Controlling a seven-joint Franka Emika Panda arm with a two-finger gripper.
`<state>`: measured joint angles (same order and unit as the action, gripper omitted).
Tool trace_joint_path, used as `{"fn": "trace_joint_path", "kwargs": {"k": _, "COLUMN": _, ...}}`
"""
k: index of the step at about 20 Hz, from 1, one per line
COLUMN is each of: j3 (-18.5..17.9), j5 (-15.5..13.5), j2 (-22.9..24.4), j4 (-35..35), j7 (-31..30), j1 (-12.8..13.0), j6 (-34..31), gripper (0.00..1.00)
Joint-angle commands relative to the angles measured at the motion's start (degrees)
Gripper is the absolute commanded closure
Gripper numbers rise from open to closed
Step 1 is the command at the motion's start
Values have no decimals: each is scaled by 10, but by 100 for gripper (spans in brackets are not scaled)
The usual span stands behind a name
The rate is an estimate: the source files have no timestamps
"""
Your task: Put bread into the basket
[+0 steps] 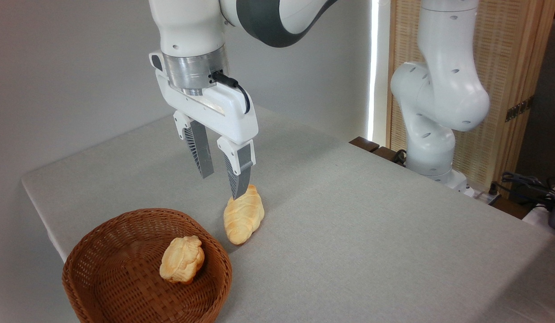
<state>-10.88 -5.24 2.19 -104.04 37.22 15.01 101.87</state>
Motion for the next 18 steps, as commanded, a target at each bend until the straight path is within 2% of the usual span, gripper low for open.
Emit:
{"fn": "trace_joint_path", "kwargs": {"k": 1, "j3": -2, "j5": 7, "j2": 2, "j4": 13, "j7": 0, "j1": 2, "j6": -12, "gripper": 0}}
{"fn": "trace_joint_path", "kwargs": {"k": 9, "j3": 2, "j5": -8, "j2": 1, "j4": -6, "j7": -5, "j1": 9, "j6": -12, "gripper": 0}}
{"fn": "trace_joint_path", "kwargs": {"k": 14, "j3": 2, "j5": -22, "j2": 15, "j4": -62, "j7": -12, "j1": 19, "j6": -7, "gripper": 0}}
{"fn": "trace_joint_path", "kwargs": {"k": 16, "j3": 3, "j5": -28, "j2": 19, "j4": -83, "j7": -49, "j1": 31, "j6": 1, "gripper": 0}}
{"fn": "trace_joint_path", "kwargs": {"k": 18, "j3": 2, "j5": -31, "j2": 19, "j4": -105, "j7": -116, "j1": 35, "j6": 28, "gripper": 0}}
